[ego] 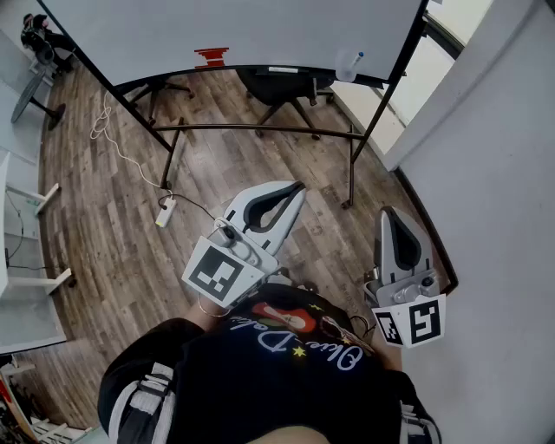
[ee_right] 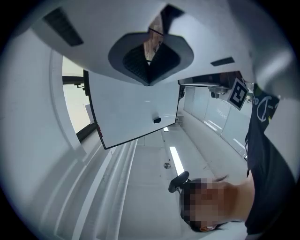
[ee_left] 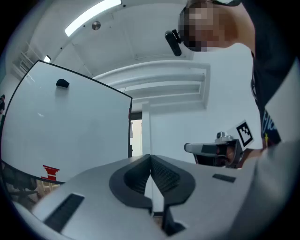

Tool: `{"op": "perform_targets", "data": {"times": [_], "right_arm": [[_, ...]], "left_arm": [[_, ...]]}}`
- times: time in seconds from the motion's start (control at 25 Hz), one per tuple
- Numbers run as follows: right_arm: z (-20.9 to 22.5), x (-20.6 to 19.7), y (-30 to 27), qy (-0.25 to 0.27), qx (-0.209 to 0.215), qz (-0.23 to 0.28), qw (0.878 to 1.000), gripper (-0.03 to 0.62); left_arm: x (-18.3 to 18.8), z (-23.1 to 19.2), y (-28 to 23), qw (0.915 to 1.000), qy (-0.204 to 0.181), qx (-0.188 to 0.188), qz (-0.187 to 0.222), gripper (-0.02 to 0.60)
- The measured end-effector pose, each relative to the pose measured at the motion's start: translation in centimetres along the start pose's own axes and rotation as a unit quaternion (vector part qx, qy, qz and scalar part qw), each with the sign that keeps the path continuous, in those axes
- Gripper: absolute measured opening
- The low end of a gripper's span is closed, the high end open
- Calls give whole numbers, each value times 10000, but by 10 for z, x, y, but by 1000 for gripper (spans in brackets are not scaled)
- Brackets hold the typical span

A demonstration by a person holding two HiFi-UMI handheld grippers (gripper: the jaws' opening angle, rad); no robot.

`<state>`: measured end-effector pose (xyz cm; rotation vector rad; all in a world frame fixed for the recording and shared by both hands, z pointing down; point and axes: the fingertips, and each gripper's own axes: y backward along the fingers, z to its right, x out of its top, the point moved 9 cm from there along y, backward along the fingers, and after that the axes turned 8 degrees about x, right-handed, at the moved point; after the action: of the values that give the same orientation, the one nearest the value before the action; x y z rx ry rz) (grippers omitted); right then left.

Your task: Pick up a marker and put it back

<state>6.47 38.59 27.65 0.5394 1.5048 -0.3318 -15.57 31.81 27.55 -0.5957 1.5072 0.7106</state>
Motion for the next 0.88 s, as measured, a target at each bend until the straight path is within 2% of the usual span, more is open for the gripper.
{"op": "perform_targets", "data": {"times": [0.16,0.52,0.68,0.88], "right_arm": [[1,5,-3,-15,10,58,10000,0],[13,1,5,-133,-45,150,9998,0],[20,3,12,-133,-35,202,9997,0],[34,1,28,-156,-5,187,9997,0]], "left_arm": [[2,-3,0,9997,-25,119,-211,3],[3,3,-10,9998,-20,144,-119,3],[4,9,-15,9998,-45,109,178,3],[2,20,-20,9990,-104,347,-256,3]]}}
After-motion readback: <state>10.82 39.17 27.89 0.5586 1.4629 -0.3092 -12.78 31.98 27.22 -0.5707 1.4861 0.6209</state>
